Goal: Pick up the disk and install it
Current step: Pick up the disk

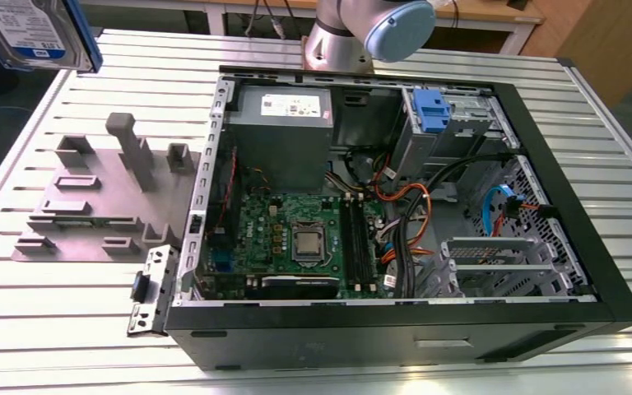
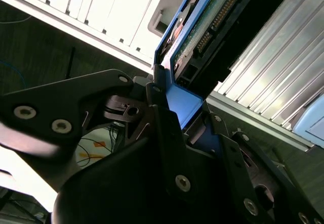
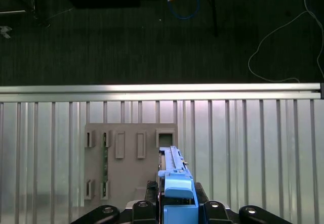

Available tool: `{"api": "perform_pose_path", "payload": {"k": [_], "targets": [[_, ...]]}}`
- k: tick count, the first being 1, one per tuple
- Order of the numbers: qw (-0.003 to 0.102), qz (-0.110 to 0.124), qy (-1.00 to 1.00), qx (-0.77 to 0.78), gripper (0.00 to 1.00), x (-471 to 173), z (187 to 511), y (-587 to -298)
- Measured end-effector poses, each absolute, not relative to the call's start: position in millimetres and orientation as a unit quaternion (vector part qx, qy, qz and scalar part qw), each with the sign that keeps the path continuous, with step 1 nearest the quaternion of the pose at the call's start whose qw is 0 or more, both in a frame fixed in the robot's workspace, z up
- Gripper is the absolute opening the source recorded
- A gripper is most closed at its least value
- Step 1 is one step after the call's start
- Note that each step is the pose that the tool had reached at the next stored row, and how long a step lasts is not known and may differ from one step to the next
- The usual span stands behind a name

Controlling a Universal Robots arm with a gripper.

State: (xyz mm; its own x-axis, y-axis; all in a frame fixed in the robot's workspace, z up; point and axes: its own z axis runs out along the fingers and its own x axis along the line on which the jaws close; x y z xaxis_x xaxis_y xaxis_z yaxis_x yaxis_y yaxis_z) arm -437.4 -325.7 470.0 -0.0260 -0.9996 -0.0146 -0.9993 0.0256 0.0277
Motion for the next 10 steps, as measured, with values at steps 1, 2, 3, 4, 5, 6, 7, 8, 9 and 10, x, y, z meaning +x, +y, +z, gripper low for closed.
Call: {"api": "perform_pose_path", "payload": {"k": [1,2,3,4,5,6,7,8,9,10], "targets": [[0.004,-0.015,-0.716,0.698,0.36,-437.4,470.4,-325.7],[0.004,-0.015,-0.716,0.698,0.36,-437.4,470.7,-325.7],[0.004,-0.015,-0.716,0.698,0.36,-437.4,471.1,-325.7],[0.004,-0.015,-0.716,0.698,0.36,-437.4,471.4,-325.7],[0.004,-0.015,-0.716,0.698,0.36,-437.4,471.9,-325.7],[0.004,-0.015,-0.716,0.698,0.36,-437.4,472.2,-325.7],[0.004,-0.015,-0.716,0.698,0.36,-437.4,472.6,-325.7],[0.004,-0.015,-0.716,0.698,0.36,-437.4,472.9,-325.7],[0.004,-0.015,-0.716,0.698,0.36,-437.4,473.3,-325.7],[0.004,-0.015,-0.716,0.698,0.36,-437.4,473.5,-325.7]]}}
